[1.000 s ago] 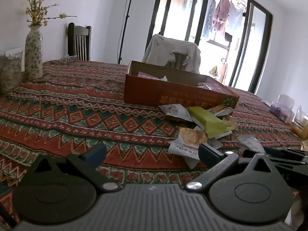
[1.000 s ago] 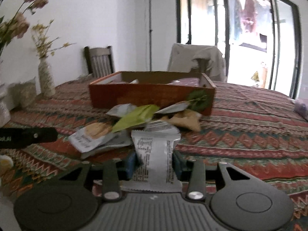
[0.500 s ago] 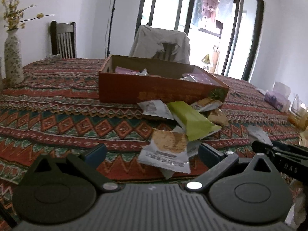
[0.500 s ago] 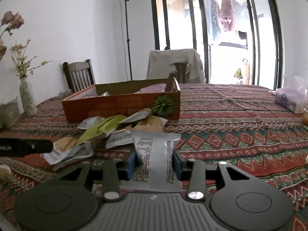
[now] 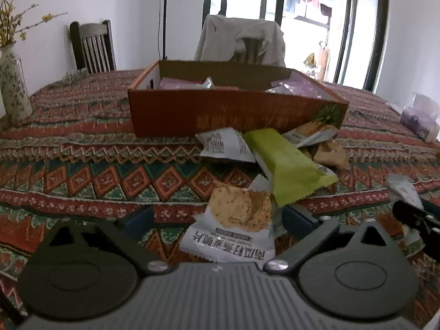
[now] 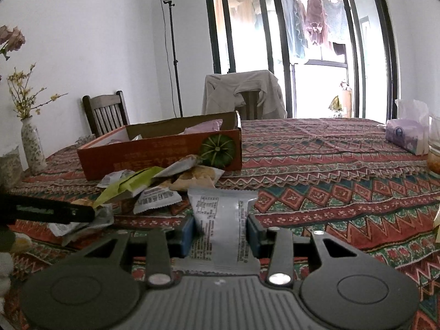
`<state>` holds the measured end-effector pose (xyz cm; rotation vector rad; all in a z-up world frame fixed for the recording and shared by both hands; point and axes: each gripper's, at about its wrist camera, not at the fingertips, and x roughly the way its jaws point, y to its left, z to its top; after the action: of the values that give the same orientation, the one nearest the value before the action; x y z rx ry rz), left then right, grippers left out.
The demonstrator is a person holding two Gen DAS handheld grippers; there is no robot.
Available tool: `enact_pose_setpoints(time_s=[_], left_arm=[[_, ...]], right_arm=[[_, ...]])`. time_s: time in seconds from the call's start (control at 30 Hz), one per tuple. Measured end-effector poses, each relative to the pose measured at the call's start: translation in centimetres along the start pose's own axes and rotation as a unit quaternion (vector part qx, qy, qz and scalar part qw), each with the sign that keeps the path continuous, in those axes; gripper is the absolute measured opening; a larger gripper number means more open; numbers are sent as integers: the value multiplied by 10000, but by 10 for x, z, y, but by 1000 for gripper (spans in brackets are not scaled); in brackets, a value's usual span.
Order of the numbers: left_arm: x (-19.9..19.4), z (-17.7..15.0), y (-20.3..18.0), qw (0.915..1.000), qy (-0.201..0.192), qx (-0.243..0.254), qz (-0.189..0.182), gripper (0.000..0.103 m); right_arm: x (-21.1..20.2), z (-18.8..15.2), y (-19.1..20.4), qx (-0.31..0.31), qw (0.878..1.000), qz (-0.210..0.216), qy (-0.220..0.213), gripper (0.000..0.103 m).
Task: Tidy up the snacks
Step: 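Grasp a white cracker packet with the left gripper while the right gripper holds its white packet, then carry both packets over the cardboard box and open both grippers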
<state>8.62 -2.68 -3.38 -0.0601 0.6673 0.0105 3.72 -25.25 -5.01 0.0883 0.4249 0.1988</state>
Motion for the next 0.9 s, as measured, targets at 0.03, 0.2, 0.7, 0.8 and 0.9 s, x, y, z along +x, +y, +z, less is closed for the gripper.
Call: enact_pose_setpoints(time_s=[0.03, 0.2, 0.7, 0.8, 0.9], left_arm=[[2, 0, 0, 10000, 26, -9, 6, 91], [6, -2, 2, 9999, 63, -97, -105, 73], [-18, 4, 18, 9991, -326, -193, -163, 58], [-22, 8, 21, 9989, -431, -177, -103, 58], [-24, 15, 24, 9983, -549, -184, -103, 58]], right_arm=[[1, 0, -1, 15, 10000, 11, 11, 40], [3, -1, -1, 23, 10000, 73, 32, 40], [1, 4, 1, -55, 9999, 112, -56, 40], [2, 10, 2, -138, 9998, 90, -127, 40], [2, 18, 4, -206, 9995, 53, -227, 40]])
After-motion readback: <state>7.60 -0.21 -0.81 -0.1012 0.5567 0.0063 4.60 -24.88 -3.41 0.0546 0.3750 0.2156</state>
